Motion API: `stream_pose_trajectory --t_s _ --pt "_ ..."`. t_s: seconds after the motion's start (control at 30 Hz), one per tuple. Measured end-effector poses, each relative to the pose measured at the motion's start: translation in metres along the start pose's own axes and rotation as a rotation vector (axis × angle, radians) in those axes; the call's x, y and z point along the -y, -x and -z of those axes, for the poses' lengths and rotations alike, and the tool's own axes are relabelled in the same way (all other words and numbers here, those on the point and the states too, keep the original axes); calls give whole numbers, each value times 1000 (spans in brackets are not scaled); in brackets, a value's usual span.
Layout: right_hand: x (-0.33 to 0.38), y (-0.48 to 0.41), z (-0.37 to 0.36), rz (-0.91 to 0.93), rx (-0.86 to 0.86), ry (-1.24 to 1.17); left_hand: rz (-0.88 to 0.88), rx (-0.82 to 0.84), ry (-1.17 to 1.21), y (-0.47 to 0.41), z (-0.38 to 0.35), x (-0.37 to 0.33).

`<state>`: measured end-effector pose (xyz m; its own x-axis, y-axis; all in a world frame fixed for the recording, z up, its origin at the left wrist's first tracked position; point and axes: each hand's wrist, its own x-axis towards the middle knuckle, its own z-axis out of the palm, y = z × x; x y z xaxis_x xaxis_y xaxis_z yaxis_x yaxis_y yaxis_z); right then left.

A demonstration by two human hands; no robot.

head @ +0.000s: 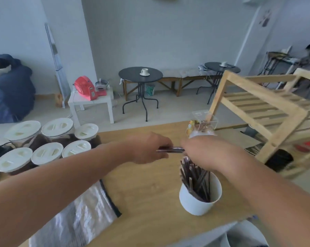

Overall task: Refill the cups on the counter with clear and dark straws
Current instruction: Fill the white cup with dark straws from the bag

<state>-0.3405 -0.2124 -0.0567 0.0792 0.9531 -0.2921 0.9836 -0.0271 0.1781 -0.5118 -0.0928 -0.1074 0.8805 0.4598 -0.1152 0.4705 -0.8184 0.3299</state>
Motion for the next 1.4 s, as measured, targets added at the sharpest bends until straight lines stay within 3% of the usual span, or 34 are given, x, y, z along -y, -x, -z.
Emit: stream_pose_trajectory --t_s 0.17,0.37,0.47,0.67,0.77,0.9,1.0,1.2,1.4 --pt "-57 37 -2 5 -186 -237 -95 -52 21 -35 -17 -54" --pt "-90 63 -17 -50 -779 -960 -179 -226 266 -61 -39 -89" --pt "-94 64 -22 -19 -922 -1039 -173 -291 451 -75 -44 -105" --pt "-106 57 -30 -40 -853 -697 -338 -353 341 -74 -47 -95" --pt "-100 43 -54 -37 -696 -622 -243 -431 293 -67 -56 -73" --pt "-82 17 -101 -52 -477 -541 -41 -317 327 -62 -87 -55" --pt "-70 6 -132 -34 -408 -498 -10 -260 386 -59 -113 -51" --pt "-53 8 -165 -88 -401 -604 -88 -339 258 -62 -153 -64" --pt "-61 11 -168 -129 -616 -593 -176 -444 155 -80 -157 -71"
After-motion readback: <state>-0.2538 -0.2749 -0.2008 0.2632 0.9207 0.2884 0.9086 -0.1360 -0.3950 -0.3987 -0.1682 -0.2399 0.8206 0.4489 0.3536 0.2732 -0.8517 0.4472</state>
